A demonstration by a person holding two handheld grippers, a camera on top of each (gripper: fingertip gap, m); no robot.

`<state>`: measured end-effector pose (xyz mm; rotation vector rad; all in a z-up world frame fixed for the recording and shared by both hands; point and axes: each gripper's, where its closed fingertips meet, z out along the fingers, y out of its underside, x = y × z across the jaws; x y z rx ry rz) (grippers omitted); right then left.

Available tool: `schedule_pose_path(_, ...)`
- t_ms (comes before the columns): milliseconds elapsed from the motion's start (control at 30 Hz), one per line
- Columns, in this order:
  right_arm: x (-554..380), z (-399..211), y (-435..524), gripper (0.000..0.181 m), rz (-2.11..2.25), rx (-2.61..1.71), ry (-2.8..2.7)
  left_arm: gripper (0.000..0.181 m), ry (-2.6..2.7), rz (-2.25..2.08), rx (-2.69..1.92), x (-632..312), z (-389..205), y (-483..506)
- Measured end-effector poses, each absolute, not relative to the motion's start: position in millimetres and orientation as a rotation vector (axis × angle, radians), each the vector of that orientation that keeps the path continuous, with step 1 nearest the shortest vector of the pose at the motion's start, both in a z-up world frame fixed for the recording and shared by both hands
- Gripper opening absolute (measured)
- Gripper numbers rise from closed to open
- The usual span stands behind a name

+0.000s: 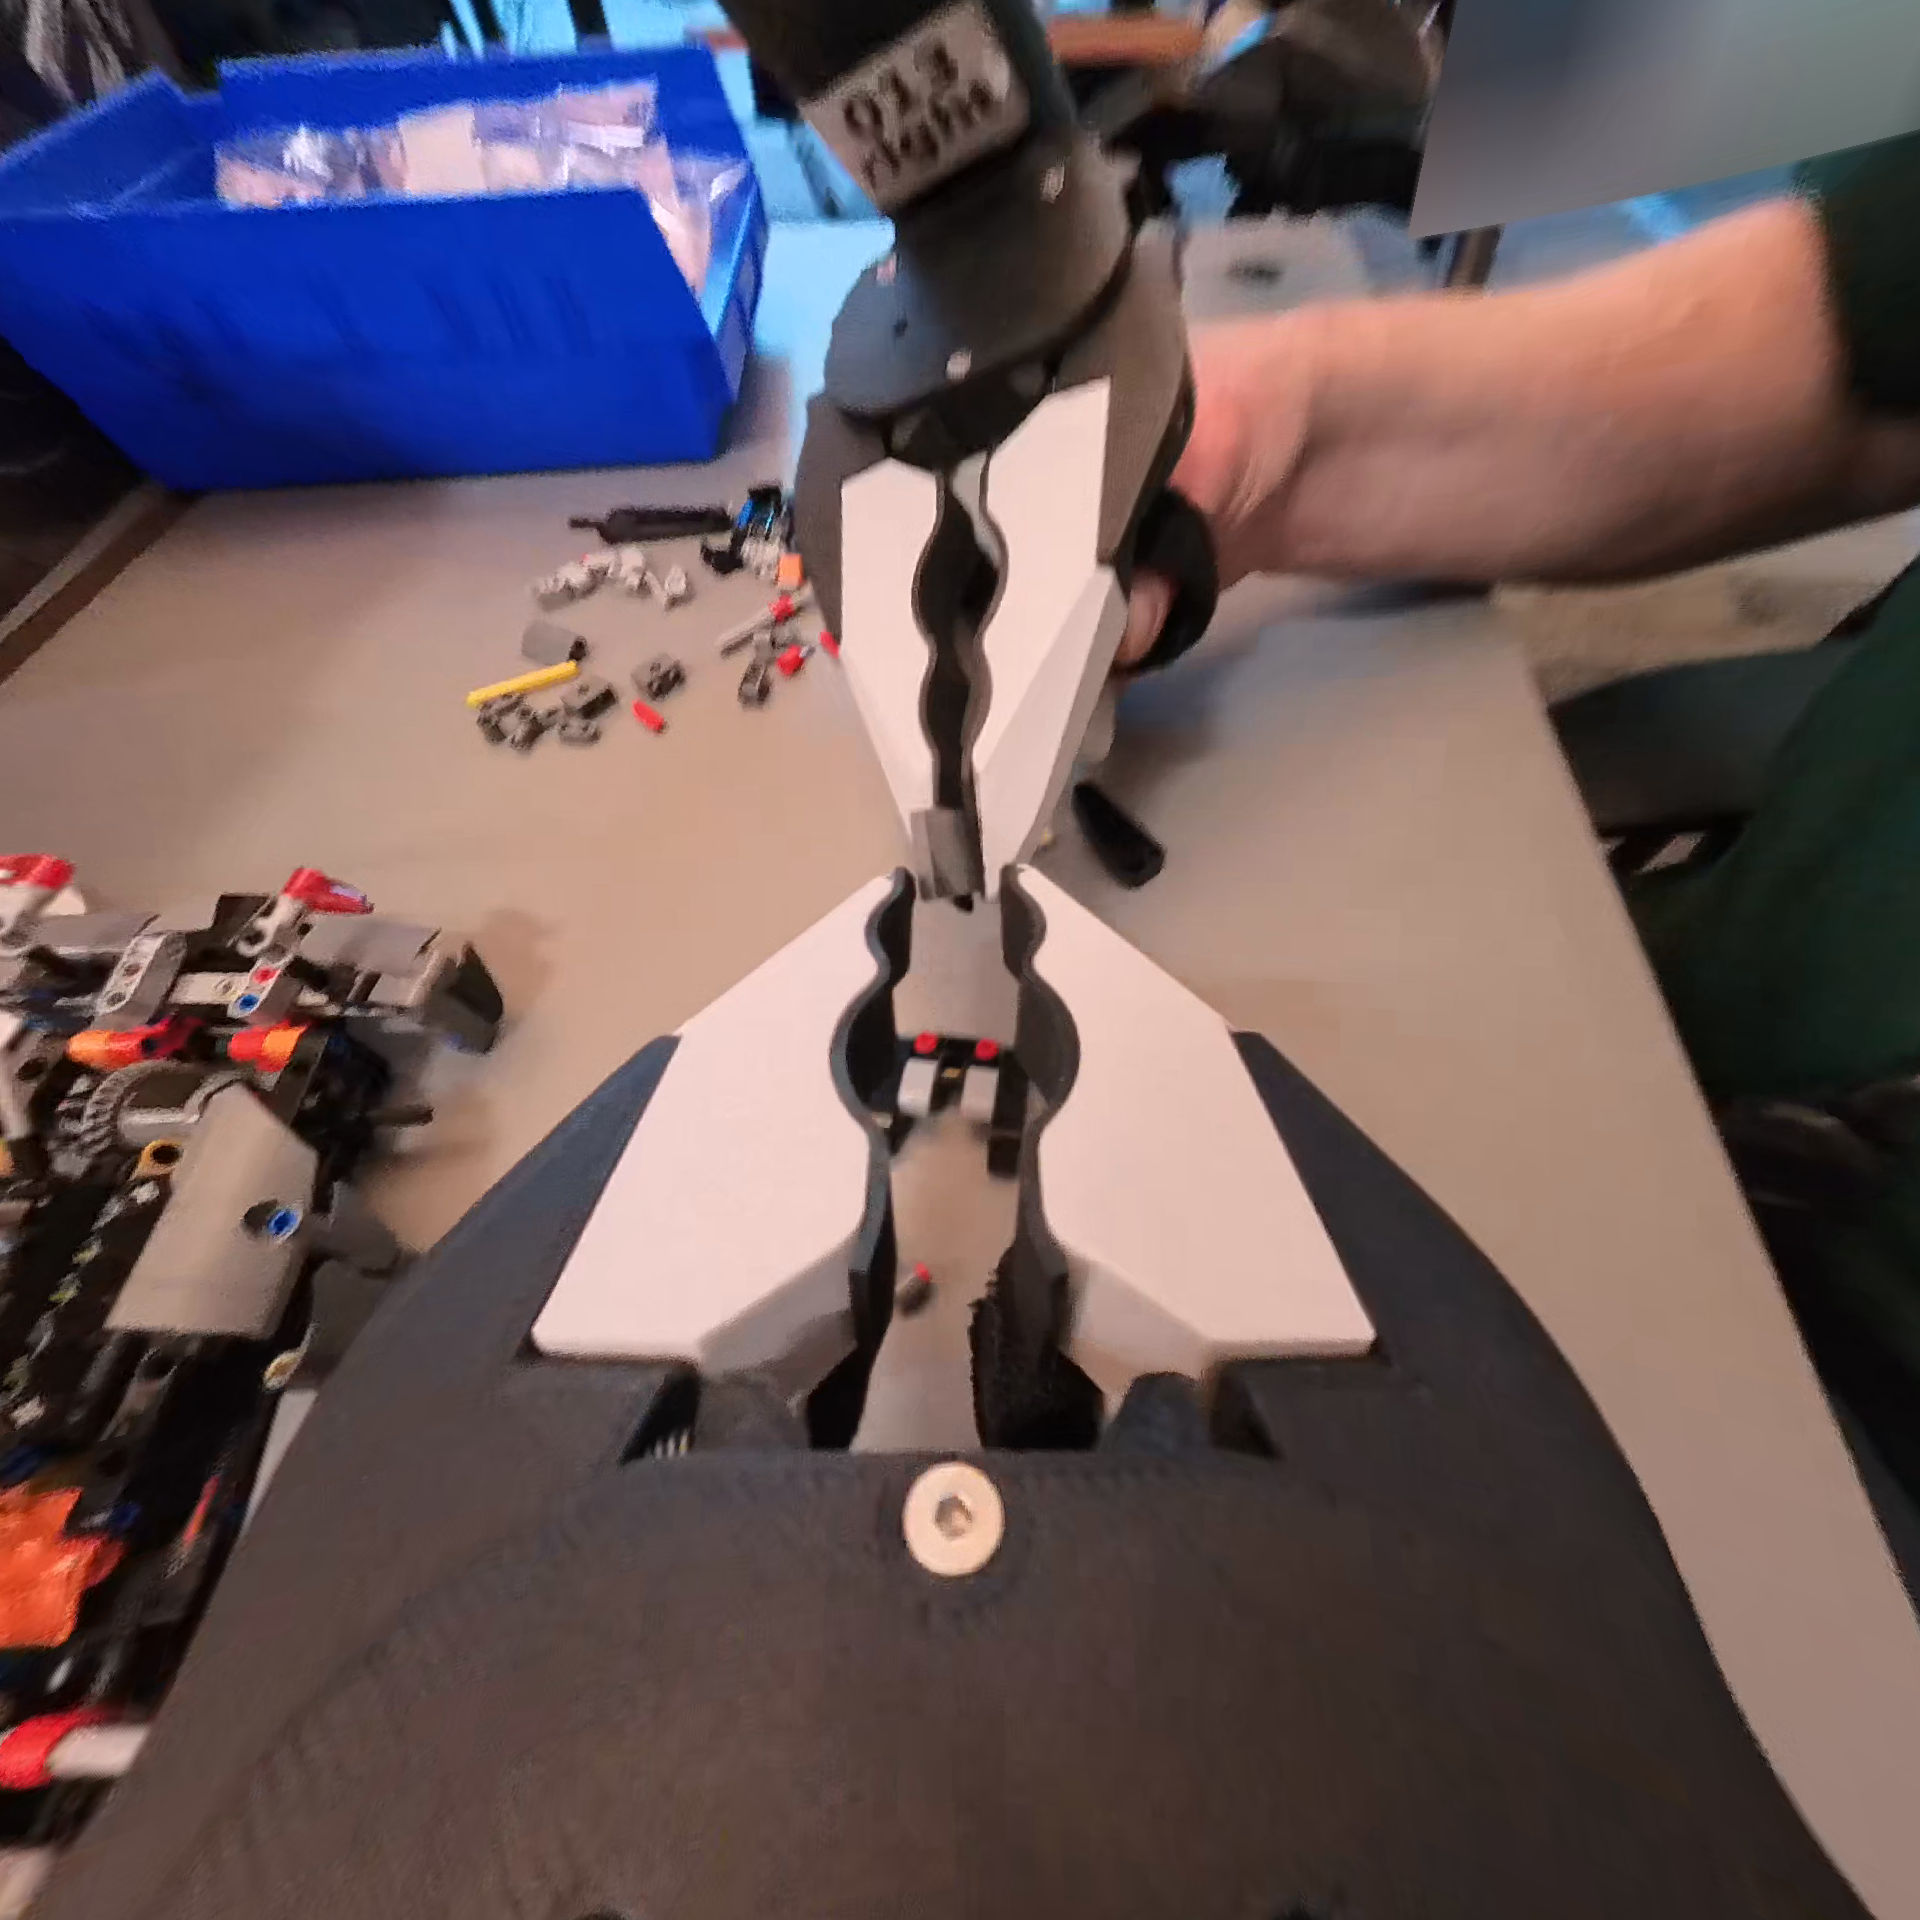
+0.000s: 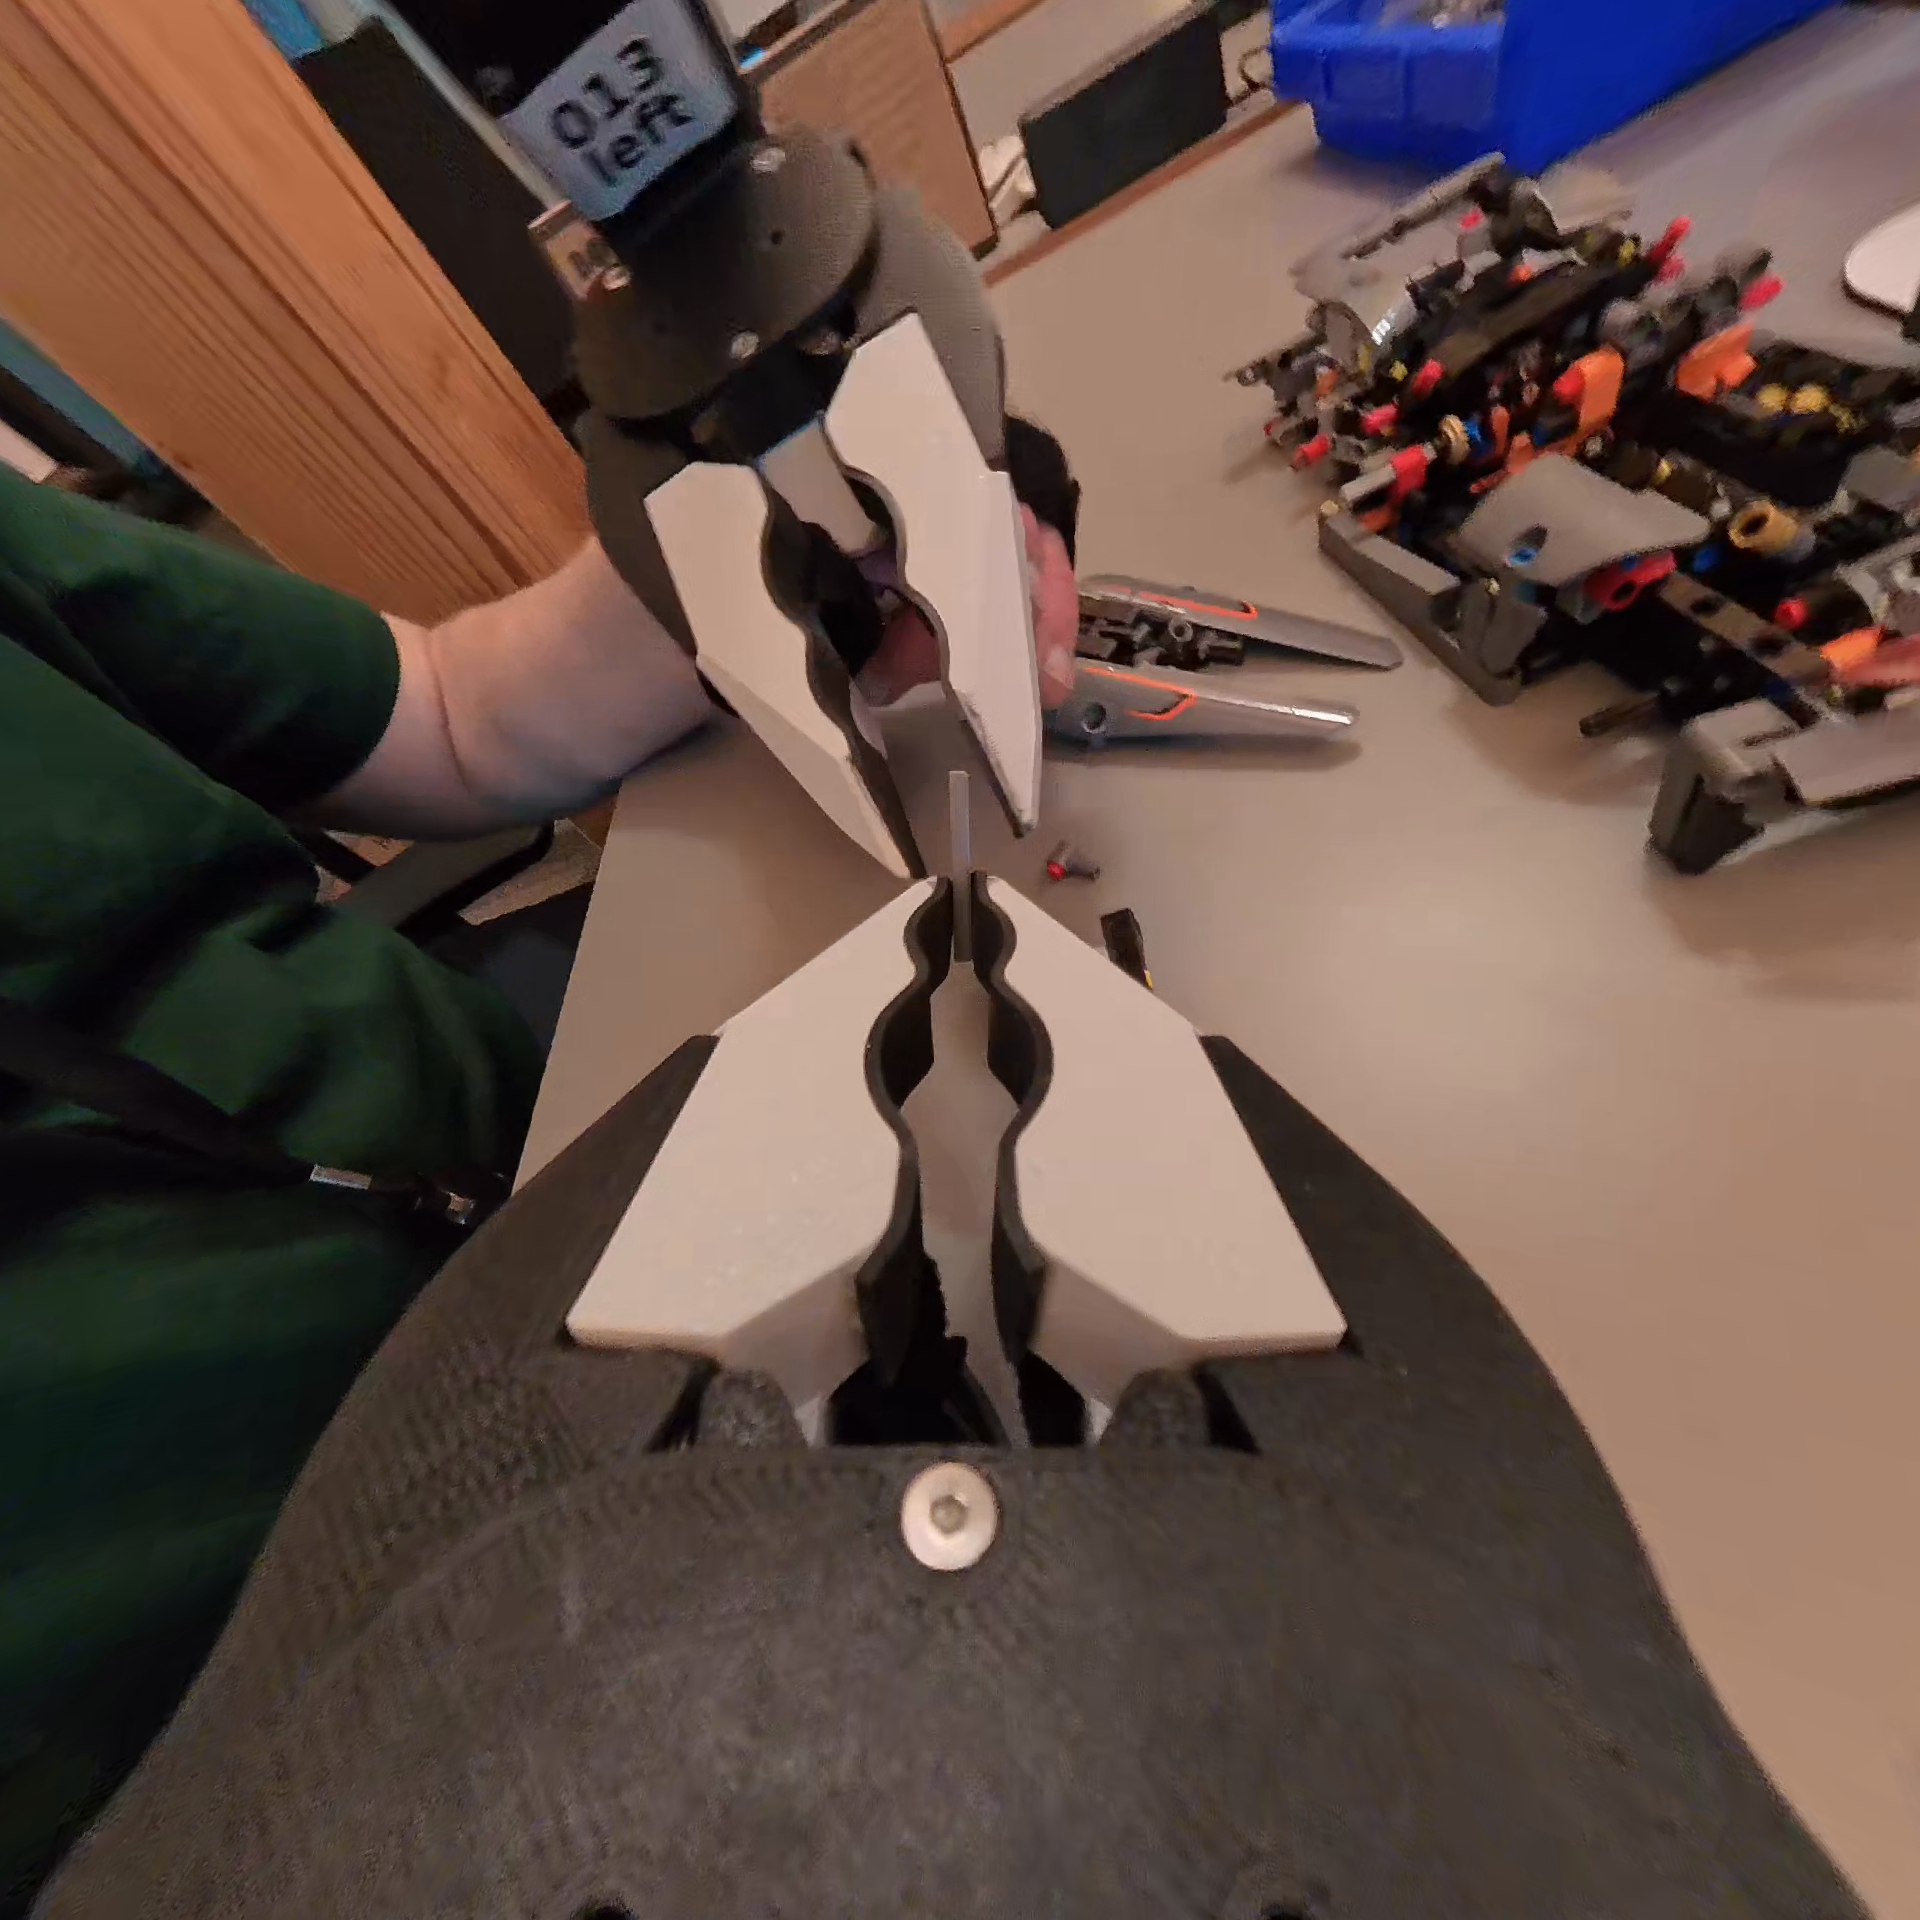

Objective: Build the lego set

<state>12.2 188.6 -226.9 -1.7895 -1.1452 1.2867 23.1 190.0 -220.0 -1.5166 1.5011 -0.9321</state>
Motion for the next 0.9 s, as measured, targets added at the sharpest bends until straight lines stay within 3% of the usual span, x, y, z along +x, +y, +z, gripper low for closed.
schedule_pose_path(67, 11, -226, 187, 0.001, 1.259, -1.775, -1.174, 0.004, 1.454, -0.970, -1.493, 25, -212, 191)
schedule_pose_path(233, 9, -222, 186, 0.002, 1.207, -1.734, -1.200, 0.001, 1.423, -1.072, -1.508, 24, -207, 189)
schedule_pose_path(333, 12, -218, 189, 0.014, 1.130, -1.714, -1.221, 0.001, 1.411, -1.081, -1.533, 24, -208, 191)
schedule_pose_path(533, 13, -221, 190, 0.002, 0.965, -1.728, -1.325, 0.001, 1.454, -1.077, -1.541, 23, -210, 188)
schedule_pose_path(900, 6, -221, 204, 0.000, 0.978, -1.719, -1.375, 0.004, 1.400, -0.945, -1.527, 16, -209, 206)
